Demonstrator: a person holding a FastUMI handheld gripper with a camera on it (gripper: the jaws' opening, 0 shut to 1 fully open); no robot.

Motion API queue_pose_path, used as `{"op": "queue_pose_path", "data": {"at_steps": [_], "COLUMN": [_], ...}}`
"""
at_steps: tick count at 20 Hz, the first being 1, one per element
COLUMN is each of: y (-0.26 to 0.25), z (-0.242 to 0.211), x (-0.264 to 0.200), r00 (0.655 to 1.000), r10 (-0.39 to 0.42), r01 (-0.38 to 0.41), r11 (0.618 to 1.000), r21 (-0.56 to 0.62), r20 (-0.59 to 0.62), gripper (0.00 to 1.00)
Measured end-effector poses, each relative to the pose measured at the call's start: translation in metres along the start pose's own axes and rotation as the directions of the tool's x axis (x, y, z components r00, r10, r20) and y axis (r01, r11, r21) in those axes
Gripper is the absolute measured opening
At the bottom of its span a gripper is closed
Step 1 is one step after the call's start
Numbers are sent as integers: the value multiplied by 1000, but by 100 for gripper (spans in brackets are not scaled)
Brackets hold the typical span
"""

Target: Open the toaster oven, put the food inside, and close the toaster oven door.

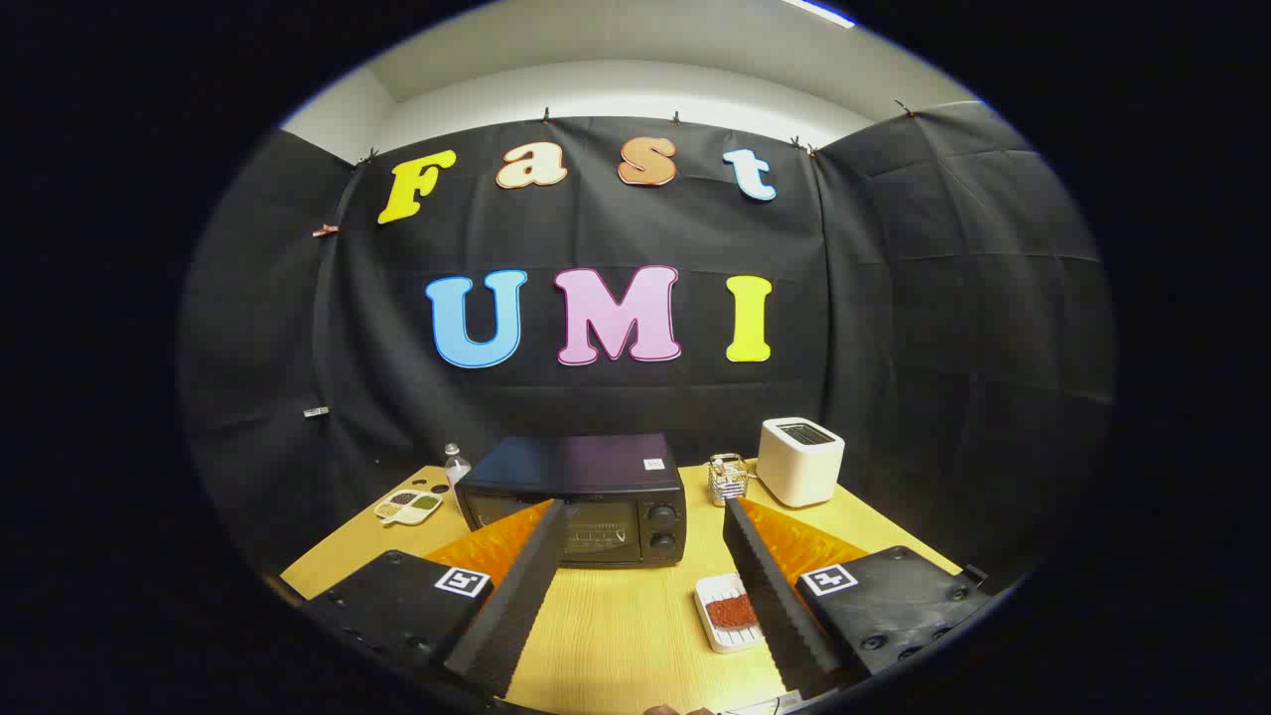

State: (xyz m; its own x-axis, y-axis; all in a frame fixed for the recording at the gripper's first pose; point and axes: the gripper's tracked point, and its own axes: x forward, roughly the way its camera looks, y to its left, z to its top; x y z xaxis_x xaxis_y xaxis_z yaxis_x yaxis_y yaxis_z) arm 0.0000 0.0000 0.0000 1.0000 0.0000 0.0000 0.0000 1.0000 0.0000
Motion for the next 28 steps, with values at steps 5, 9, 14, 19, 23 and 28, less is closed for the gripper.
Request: {"op": "queue_pose_path", "data": {"at_steps": [5, 9, 14, 19, 23, 28], "y": [4, 6, 14, 29, 52, 82], "z": [-3, -8, -15, -21, -19, -15], "x": [6, 10, 20, 43, 79, 129], "r00": [1000, 1000, 998, 997, 997, 998], "r10": [1, 2, 17, 29, 36, 45], "r01": [-1, -3, -19, -32, -37, -45], "r11": [1000, 1000, 999, 999, 999, 999], "r21": [-11, -18, -26, -33, -17, -4], "r20": [-13, -30, -56, -70, -66, -47], "gripper": [97, 97, 97, 97, 97, 97]}}
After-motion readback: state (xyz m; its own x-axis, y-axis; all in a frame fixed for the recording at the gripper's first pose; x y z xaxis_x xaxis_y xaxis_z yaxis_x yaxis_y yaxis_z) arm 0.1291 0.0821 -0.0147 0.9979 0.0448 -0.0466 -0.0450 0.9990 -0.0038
